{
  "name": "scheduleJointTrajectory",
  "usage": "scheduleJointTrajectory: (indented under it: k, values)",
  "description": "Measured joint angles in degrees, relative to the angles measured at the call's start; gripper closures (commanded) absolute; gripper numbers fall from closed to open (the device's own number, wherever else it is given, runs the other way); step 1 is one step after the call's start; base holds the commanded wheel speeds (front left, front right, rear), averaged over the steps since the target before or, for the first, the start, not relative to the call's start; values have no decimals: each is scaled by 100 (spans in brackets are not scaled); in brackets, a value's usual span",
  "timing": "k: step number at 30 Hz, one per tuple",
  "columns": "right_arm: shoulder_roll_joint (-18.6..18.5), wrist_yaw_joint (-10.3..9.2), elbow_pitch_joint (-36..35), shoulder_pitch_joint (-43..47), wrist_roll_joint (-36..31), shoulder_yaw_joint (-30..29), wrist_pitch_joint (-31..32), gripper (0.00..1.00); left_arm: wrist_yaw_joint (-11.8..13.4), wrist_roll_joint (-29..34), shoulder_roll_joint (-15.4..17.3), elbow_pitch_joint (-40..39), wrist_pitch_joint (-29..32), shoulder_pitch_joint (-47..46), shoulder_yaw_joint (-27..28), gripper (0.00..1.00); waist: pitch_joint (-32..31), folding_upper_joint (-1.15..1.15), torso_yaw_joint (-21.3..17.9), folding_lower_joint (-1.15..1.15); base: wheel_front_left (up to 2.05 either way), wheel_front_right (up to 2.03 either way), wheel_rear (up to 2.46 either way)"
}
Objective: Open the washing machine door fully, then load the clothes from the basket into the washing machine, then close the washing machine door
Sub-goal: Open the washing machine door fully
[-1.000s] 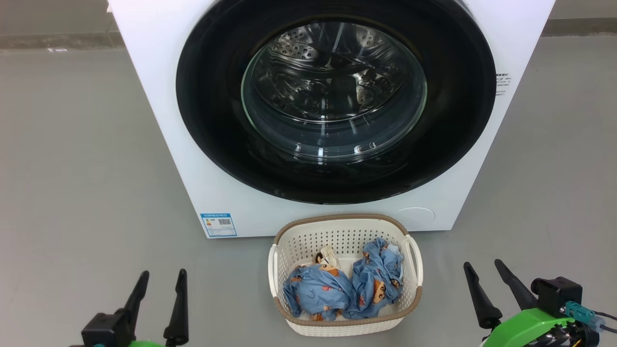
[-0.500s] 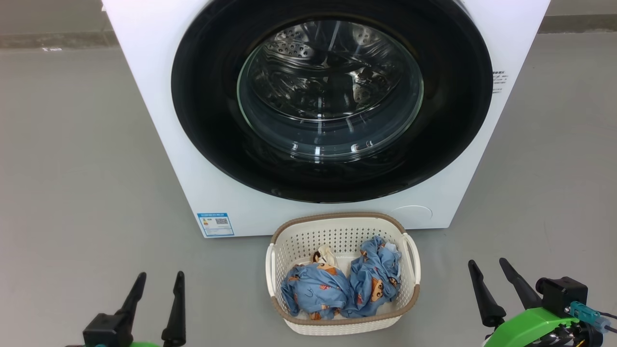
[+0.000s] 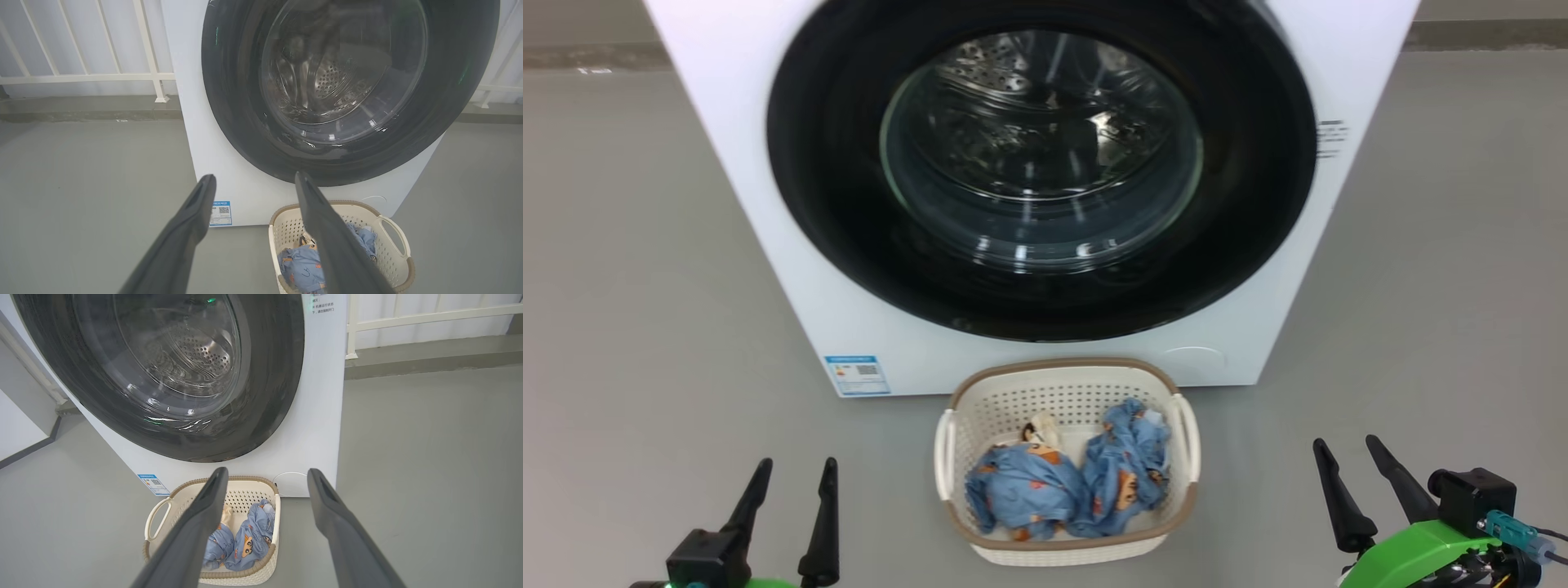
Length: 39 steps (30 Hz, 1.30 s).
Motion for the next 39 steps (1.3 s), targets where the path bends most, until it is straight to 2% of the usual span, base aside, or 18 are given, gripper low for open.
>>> scheduleJointTrajectory:
  k: [20,35,36,37,38,39]
  values:
    - [-10,0,-7,-4,-1,-11,-8,0,0,-131,-4,10,0,-5,-57,0,12,0,6,0,118,117,-234]
    - [-3,0,10,-5,-1,-24,-11,0,0,-132,-2,3,0,-5,-88,0,-18,0,-21,0,27,27,-54]
    - [3,0,7,-5,0,-24,-25,26,0,-132,-3,2,0,-5,-93,0,-18,0,-21,0,0,0,0]
    - [15,0,-8,-8,9,-25,-25,26,0,-136,-4,2,0,-5,-99,0,-14,0,-22,0,0,0,0]
    - [35,0,-20,-19,26,-26,-25,55,0,-154,-7,1,0,-5,-101,0,-8,0,-23,0,0,0,0]
    - [55,0,-36,-31,56,-25,-25,76,0,-175,-13,-2,0,-5,-101,0,-1,0,-25,0,0,0,0]
